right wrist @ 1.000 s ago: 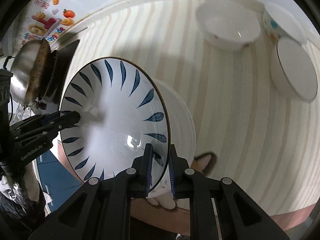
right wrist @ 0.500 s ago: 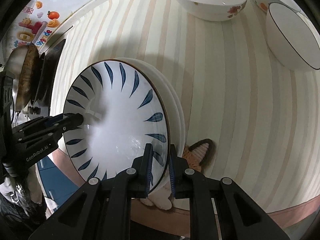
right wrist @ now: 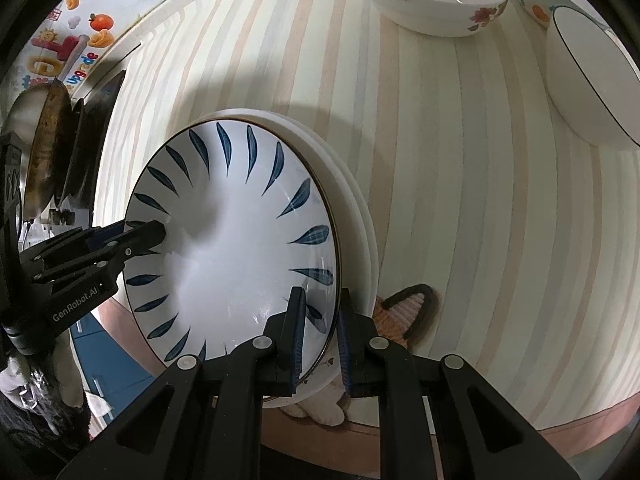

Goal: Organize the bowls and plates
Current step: 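Carry the blue-leaf plate with both grippers onto the pink-flower plate, then open both grippers and lift them away from the plate stack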

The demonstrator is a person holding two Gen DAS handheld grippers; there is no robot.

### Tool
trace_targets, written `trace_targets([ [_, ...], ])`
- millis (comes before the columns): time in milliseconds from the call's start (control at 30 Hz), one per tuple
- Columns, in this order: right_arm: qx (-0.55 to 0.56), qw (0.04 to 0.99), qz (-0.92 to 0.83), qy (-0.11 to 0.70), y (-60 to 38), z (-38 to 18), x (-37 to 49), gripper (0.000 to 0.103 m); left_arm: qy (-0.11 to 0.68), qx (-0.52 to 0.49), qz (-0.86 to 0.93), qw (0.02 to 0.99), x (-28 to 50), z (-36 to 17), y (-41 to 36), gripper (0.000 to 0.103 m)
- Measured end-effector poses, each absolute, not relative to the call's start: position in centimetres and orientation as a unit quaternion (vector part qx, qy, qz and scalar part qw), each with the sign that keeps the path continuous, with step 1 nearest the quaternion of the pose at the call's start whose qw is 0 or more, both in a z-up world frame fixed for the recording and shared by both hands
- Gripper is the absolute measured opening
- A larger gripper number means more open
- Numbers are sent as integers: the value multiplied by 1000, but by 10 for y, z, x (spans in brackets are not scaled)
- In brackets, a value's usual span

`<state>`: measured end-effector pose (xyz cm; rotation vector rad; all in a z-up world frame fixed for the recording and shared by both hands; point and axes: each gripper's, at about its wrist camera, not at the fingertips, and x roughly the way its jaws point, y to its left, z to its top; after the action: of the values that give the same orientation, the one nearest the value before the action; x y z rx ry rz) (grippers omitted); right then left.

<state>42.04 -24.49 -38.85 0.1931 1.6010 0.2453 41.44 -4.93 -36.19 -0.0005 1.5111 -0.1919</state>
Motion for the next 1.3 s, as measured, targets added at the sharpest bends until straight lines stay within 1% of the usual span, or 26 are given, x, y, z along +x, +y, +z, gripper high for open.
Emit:
trace_targets([
  [100, 81, 687, 106, 715, -242, -388, 421, 19, 684, 0, -88, 724, 416, -361, -46, 25],
  [667, 102, 712, 64, 692, -241, -378, 414, 19, 687, -10, -76, 722, 417, -367, -42, 25],
  [967, 95, 728, 47, 678, -245, -365, 408, 21, 669, -13, -69, 740, 403, -338, -33, 25],
  [1067, 87, 737, 44, 669, -242, -350, 402, 26, 651, -7, -66, 756, 393, -314, -33, 25],
  [1167, 81, 753, 40, 652, -236, -325, 385, 36, 630, -2, -66, 774, 378, -285, -34, 25],
  [1233, 77, 763, 41, 640, -232, -306, 372, 49, 616, 1, -71, 784, 364, -264, -33, 25],
  [1300, 71, 777, 36, 624, -228, -283, 356, 58, 605, 4, -76, 792, 351, -246, -32, 27],
])
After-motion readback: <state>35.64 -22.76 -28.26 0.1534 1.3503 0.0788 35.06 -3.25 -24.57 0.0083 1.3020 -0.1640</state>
